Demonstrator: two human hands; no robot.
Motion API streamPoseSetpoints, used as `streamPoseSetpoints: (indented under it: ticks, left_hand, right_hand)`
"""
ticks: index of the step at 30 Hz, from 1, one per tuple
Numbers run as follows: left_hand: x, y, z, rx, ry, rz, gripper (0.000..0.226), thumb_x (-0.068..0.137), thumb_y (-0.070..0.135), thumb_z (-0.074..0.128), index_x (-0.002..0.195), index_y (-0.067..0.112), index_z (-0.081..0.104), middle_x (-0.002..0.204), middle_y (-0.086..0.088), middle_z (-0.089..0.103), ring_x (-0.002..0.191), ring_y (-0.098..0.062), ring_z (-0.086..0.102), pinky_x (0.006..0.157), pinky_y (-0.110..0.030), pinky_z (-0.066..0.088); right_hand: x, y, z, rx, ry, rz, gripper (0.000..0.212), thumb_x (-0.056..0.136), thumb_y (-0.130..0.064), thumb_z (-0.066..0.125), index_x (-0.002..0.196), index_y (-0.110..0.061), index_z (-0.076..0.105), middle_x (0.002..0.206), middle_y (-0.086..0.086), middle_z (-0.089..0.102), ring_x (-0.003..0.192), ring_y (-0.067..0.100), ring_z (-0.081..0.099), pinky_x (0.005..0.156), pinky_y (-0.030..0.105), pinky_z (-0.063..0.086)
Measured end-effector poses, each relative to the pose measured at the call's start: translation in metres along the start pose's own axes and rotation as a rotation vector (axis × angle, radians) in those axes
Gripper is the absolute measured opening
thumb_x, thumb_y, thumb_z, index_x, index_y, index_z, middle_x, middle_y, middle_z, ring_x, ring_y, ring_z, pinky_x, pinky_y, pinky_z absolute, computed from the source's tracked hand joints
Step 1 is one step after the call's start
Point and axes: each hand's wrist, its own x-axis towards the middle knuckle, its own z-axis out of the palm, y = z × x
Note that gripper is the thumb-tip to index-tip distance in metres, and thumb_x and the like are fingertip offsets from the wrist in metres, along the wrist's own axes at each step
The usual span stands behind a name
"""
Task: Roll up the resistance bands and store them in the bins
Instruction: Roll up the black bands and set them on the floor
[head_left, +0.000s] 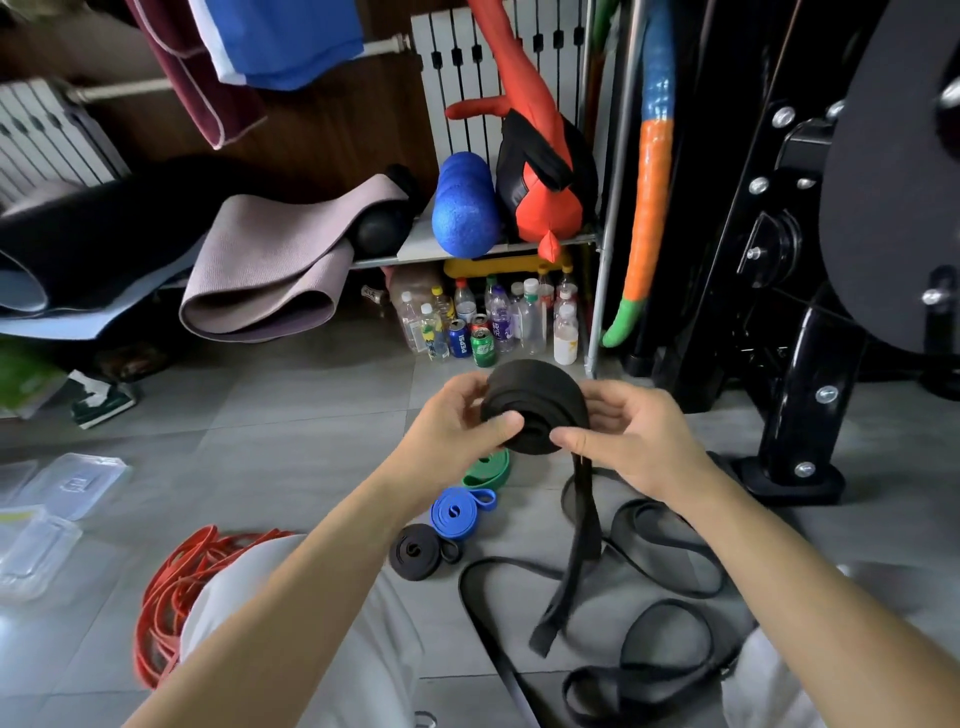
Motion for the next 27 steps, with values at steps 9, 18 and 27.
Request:
streamPoseSetpoints:
  ticks: [9,18,27]
  left_hand:
    - [0.008,0.047,0.007,1.097,-0.201,0.187,0.039,0.073,0.027,0.076,0.108,0.02,0.062,0.089,0.008,0.06,0.087,-0.015,0.057,0.074,-0.029,0.046]
    - [0.012,0.061,-0.002,0.346,-0.049,0.17,0.047,0.065,-0.004,0.079,0.089,0.035,0.066,0.086,0.017,0.072,0.086,-0.001,0.067,0.078,-0.013,0.05]
    - [0.018,0.087,-0.002,0.26,-0.029,0.158,0.042,0.067,-0.006,0.077,0.094,0.024,0.066,0.087,0.006,0.074,0.086,-0.01,0.069,0.074,-0.021,0.054]
  right_hand:
    - [-0.009,-0.007,-0.004,-0.178,-0.047,0.024,0.047,0.063,-0.026,0.084,0.094,-0.048,0.057,0.097,-0.021,0.068,0.098,-0.002,0.062,0.091,0.021,0.045]
    - [-0.01,-0.019,-0.022,-0.017,0.046,-0.083,0.048,0.08,-0.004,0.07,0.097,-0.048,0.062,0.098,-0.029,0.068,0.097,-0.003,0.064,0.088,0.014,0.048]
    - [0.013,-0.076,-0.055,-0.09,-0.009,-0.094,0.039,0.082,-0.001,0.065,0.106,-0.032,0.061,0.089,-0.025,0.067,0.089,-0.012,0.062,0.08,0.004,0.045]
